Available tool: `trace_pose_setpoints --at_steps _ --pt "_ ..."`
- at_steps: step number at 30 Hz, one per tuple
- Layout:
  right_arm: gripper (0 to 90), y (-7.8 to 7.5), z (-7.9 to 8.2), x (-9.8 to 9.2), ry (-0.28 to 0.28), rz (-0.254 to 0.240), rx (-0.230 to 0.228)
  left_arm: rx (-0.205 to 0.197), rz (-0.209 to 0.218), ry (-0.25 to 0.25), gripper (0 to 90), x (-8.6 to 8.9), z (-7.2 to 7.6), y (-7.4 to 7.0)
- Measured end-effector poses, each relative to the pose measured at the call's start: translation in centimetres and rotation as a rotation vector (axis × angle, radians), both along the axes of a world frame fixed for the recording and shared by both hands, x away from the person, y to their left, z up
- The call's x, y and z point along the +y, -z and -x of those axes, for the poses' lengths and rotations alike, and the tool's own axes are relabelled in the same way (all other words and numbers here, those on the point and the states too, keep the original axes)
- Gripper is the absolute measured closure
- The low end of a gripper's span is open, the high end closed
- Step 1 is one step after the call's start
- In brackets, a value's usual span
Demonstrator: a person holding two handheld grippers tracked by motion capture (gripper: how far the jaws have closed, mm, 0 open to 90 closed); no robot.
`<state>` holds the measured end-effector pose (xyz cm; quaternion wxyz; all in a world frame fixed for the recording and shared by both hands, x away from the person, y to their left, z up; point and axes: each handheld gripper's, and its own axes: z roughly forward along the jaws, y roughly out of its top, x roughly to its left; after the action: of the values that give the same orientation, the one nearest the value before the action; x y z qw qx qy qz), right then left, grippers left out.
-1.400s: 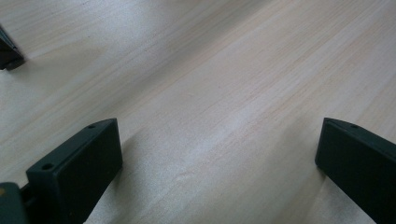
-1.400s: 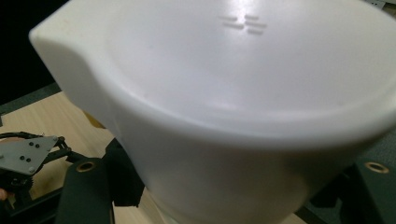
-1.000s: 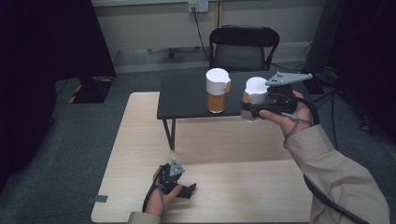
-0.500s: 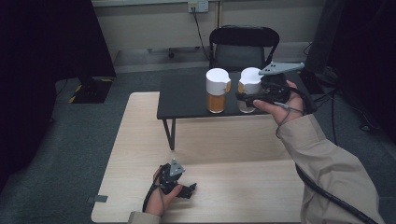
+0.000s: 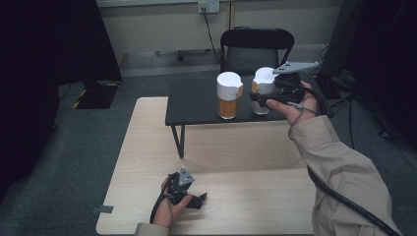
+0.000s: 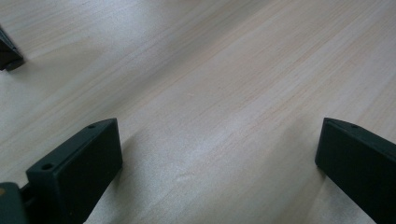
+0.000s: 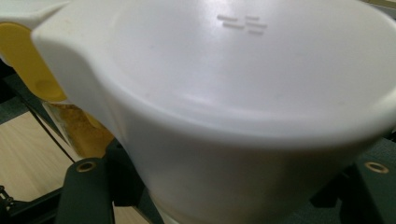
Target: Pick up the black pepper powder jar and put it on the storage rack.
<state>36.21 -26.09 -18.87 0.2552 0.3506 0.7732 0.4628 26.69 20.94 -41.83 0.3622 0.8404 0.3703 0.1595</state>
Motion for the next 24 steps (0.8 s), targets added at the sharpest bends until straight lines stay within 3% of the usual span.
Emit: trace_pose_setpoints --at_steps 24 --pt "30.4 0.5 -1.0 0.6 0.0 0.012 0.023 0.0 0.0 0.0 0.0 0.0 0.0 0.0"
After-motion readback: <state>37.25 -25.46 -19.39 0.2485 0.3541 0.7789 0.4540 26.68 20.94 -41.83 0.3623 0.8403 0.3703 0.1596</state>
